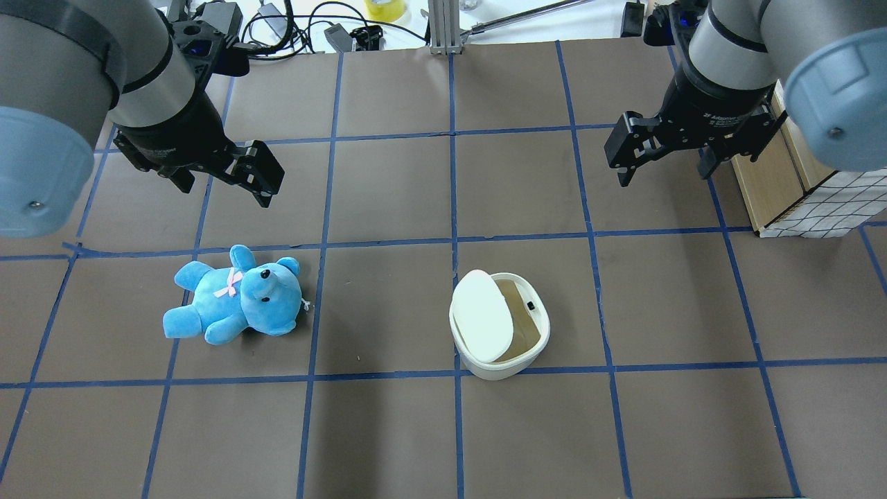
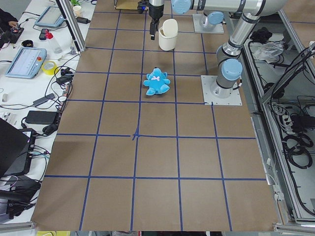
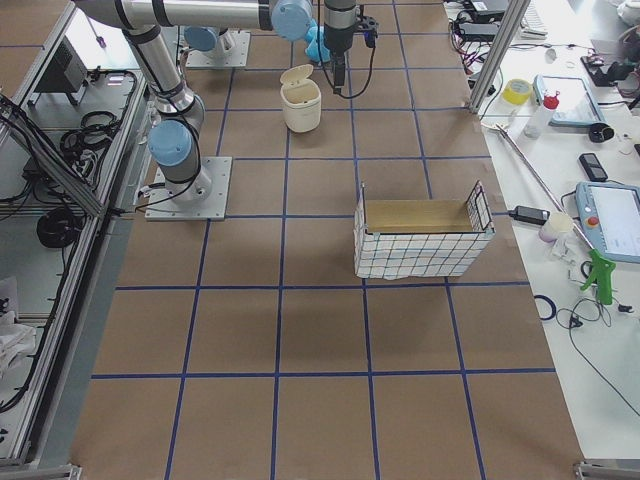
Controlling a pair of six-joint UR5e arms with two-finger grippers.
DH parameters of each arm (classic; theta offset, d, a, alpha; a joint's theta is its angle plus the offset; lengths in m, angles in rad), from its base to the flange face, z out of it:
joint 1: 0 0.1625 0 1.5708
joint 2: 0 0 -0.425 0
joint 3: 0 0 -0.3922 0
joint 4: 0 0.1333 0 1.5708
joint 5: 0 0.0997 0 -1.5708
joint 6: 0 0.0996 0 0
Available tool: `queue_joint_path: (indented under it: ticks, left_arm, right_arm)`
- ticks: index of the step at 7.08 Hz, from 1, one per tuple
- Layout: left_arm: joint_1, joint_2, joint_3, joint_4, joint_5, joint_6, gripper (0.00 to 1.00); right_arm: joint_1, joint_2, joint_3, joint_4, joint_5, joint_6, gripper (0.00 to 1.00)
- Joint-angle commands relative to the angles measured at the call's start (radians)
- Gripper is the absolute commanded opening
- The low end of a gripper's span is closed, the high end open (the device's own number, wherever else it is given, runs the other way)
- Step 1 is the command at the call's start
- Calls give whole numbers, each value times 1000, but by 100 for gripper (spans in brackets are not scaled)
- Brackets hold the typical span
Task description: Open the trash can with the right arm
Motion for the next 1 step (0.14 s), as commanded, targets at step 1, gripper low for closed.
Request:
queue_joint_path:
  ticks: [1]
  left_arm:
    - [0, 0, 0, 0, 0, 0, 100]
  right_arm:
    - [0, 0, 0, 0, 1, 0, 100]
